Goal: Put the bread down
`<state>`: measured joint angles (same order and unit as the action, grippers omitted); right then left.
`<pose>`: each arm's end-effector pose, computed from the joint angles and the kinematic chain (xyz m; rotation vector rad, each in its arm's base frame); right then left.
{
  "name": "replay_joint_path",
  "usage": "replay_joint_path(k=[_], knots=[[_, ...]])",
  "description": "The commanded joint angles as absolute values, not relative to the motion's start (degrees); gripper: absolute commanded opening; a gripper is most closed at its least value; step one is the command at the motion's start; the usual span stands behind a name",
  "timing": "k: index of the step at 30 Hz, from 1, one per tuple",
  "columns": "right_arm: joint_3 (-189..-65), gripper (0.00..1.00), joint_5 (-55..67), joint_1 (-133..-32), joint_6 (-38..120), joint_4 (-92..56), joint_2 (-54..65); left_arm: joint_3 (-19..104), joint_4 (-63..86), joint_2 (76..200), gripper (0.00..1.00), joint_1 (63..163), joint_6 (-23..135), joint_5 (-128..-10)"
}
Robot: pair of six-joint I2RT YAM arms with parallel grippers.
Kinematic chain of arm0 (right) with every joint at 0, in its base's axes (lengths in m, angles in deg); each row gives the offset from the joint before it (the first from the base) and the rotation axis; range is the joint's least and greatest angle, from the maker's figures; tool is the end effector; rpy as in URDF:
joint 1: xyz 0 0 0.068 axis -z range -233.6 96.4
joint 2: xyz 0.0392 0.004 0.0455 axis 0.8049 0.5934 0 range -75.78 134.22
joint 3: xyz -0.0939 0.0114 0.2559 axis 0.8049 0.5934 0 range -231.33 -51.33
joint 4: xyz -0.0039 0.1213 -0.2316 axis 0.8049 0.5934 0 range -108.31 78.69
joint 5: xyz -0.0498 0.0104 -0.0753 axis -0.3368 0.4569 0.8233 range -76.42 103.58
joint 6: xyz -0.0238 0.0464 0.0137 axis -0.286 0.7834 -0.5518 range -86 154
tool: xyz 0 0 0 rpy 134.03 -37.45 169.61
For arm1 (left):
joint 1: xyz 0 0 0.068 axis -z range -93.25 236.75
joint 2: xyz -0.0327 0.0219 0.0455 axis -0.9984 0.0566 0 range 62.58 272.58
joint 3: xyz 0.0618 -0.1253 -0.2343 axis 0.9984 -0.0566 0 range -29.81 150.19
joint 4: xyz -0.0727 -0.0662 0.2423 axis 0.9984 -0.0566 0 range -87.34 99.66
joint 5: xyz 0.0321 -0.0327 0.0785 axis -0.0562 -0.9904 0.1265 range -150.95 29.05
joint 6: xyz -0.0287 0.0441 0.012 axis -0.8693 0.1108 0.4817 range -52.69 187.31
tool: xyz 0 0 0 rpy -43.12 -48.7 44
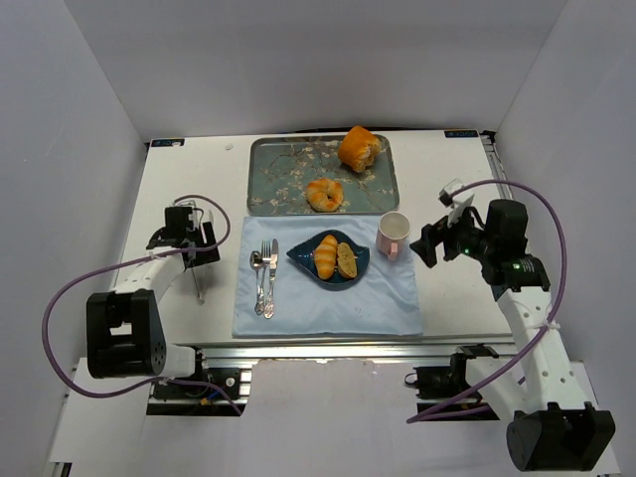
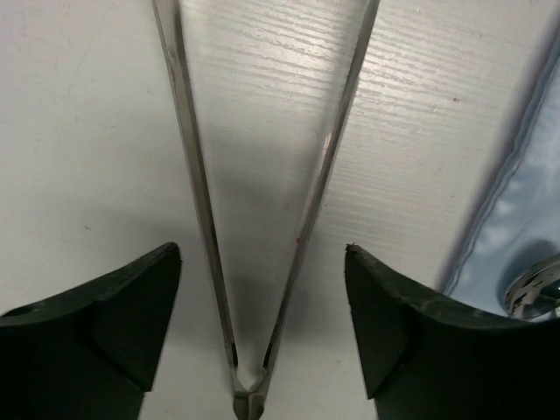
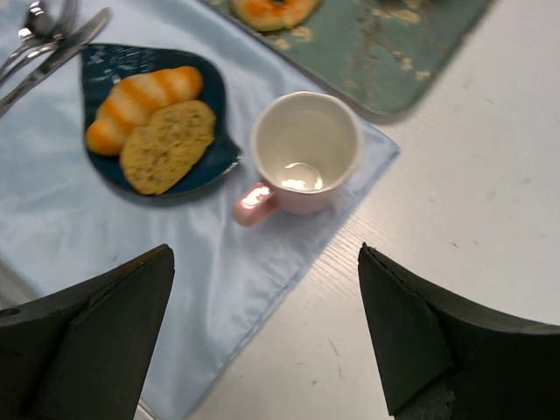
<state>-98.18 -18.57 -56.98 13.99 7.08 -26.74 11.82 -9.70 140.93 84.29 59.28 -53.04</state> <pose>0.1849 0.0299 0.3152 -0.7339 1.8542 0.3878 0.2595 0.0161 0.1830 -0.2858 2.5251 0.1377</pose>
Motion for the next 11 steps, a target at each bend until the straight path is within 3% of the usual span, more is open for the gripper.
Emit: replay_joint_path(k=[1,2,7,11], knots=[[-103.1,0.89,-8.3,-56.8,19.9,5.4,-25.5,12.7,-10.3,138.7,0.89,83.6,58.8,-53.8],[-103.5,0.9,-6.9,-56.8,19.9,5.4,-25.3,12.8,-10.6,138.3,0.98,83.3,58.6,-54.0],[-107.1,0.89,-4.4,-56.8,21.7,6.2,-23.9,14.0,-13.5,132.9,0.98,83.0,56.9,-55.0],[-107.8,0.89,-9.8,-56.8,22.7,6.1,-23.4,14.5,-13.0,125.6,0.98,83.0,49.7,-57.8]])
